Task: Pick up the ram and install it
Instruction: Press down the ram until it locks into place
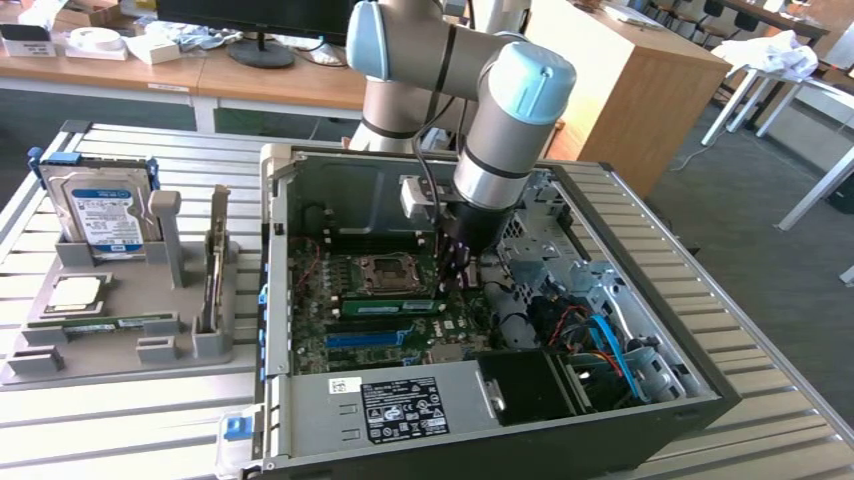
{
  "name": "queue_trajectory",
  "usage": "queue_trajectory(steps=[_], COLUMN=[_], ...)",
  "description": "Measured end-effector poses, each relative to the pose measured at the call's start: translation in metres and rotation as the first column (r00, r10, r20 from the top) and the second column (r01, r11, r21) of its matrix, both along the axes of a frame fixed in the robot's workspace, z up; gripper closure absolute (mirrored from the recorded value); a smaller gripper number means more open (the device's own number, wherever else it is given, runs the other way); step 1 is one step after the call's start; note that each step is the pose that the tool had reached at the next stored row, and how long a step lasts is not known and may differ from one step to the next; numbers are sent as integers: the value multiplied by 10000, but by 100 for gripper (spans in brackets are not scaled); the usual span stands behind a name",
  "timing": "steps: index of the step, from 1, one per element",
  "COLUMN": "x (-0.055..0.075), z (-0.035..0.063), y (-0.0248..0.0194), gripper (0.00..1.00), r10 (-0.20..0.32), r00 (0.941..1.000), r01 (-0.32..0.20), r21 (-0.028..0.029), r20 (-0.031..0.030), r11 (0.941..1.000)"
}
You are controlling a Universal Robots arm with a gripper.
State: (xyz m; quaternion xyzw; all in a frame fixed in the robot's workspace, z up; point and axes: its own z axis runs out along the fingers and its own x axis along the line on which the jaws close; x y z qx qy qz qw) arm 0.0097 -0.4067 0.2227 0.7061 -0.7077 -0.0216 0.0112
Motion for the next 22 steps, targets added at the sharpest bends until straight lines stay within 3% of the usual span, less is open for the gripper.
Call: queue_trajectory(steps=[13, 22], x=[0, 0], z=[6, 206], y=[1, 0], gripper=[90, 90], r10=[-1, 0], r00=[10000, 10000], r01=[1, 0], r21=[9, 0], r20=[2, -29], r11=[10000, 10000])
